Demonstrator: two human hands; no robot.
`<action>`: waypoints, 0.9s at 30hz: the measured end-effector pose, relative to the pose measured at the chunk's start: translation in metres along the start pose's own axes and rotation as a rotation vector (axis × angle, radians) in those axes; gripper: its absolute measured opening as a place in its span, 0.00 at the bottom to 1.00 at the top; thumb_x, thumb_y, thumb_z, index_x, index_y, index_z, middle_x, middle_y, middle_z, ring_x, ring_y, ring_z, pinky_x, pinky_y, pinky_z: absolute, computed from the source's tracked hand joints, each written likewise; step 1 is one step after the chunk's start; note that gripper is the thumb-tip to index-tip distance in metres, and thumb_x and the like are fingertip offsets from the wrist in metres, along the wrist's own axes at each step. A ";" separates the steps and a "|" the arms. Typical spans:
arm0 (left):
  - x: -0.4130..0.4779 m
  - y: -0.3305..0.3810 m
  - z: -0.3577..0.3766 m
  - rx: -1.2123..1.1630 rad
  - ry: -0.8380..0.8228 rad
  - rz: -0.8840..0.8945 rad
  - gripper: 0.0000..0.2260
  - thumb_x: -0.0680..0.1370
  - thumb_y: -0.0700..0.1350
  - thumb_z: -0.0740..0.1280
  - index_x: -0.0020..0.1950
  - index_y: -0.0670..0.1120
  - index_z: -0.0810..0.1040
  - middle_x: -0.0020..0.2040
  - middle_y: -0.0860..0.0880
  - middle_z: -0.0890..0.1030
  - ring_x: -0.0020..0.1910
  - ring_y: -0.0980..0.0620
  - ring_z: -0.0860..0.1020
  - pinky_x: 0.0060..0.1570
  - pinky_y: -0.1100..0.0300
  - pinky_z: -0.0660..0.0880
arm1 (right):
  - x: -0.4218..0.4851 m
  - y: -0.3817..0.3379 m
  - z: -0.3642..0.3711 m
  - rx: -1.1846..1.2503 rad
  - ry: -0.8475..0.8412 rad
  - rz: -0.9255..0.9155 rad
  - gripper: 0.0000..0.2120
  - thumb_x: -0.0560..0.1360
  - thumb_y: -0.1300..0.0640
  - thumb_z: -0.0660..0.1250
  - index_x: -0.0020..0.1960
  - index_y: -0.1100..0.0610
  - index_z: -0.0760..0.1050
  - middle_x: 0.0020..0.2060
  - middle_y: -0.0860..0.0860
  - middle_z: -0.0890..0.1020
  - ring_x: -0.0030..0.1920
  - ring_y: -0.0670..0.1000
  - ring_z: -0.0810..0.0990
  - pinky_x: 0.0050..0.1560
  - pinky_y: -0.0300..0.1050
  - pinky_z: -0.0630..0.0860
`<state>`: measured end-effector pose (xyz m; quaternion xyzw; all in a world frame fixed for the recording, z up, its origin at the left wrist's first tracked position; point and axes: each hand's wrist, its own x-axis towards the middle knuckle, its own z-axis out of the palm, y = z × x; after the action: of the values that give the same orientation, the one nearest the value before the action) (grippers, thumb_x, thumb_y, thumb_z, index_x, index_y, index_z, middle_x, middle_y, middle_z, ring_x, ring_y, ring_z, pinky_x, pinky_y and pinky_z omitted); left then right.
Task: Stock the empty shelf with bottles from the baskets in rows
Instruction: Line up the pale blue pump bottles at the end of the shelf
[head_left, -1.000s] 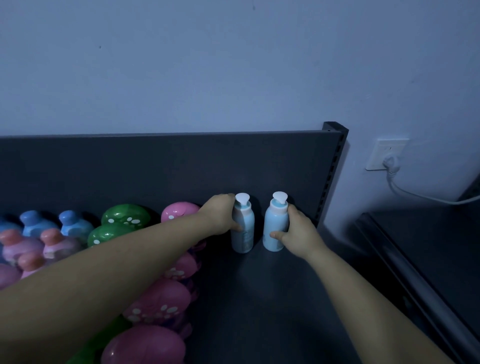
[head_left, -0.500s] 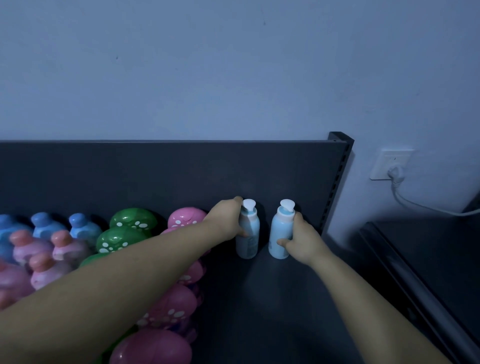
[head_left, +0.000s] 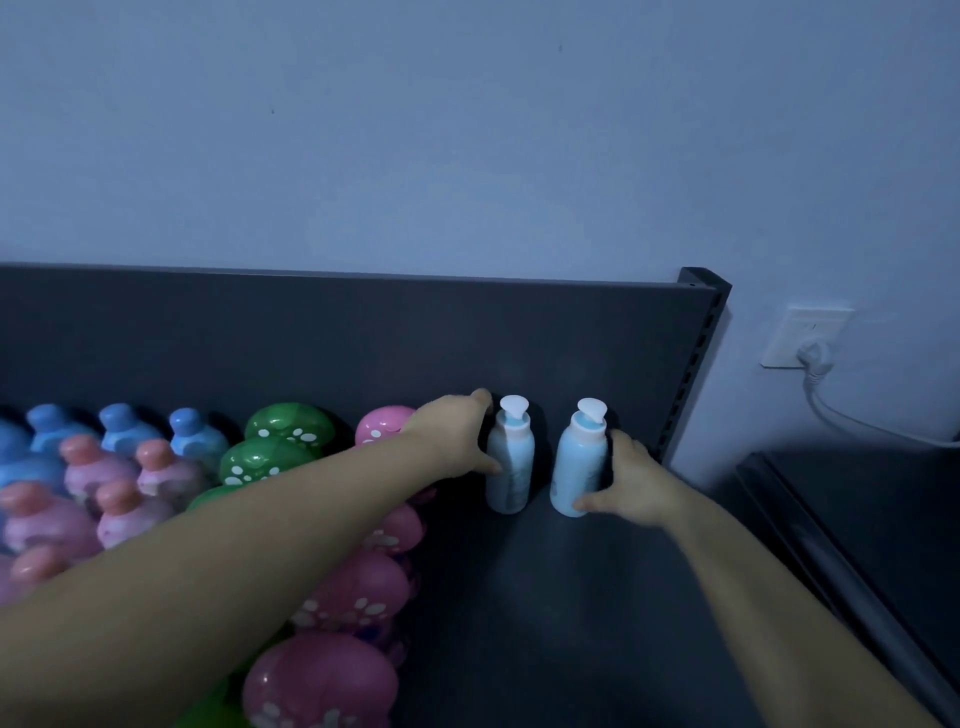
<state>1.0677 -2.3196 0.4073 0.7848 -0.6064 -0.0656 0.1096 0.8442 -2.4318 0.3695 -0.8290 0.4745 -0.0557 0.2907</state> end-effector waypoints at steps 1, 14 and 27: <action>-0.001 -0.001 -0.003 -0.003 0.007 0.001 0.30 0.68 0.57 0.77 0.63 0.47 0.69 0.53 0.49 0.79 0.52 0.48 0.78 0.50 0.49 0.78 | -0.001 0.003 -0.010 -0.062 -0.070 0.024 0.56 0.62 0.46 0.80 0.78 0.54 0.49 0.71 0.54 0.63 0.69 0.54 0.67 0.67 0.49 0.68; -0.077 -0.047 -0.050 0.006 0.177 -0.011 0.38 0.71 0.60 0.71 0.77 0.51 0.61 0.74 0.49 0.67 0.71 0.46 0.68 0.68 0.51 0.68 | -0.049 -0.106 -0.053 -0.428 0.167 -0.205 0.48 0.73 0.44 0.71 0.80 0.55 0.45 0.79 0.53 0.52 0.77 0.59 0.57 0.73 0.52 0.61; -0.257 -0.192 -0.112 0.422 0.259 -0.310 0.37 0.78 0.56 0.63 0.80 0.43 0.50 0.79 0.44 0.55 0.79 0.43 0.51 0.76 0.48 0.50 | -0.101 -0.322 0.074 -0.717 0.127 -0.683 0.42 0.76 0.46 0.66 0.80 0.54 0.45 0.80 0.51 0.49 0.79 0.54 0.50 0.75 0.56 0.57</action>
<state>1.2083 -2.0150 0.4595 0.8755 -0.4603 0.1468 0.0092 1.0592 -2.1945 0.4988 -0.9798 0.1820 -0.0315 -0.0770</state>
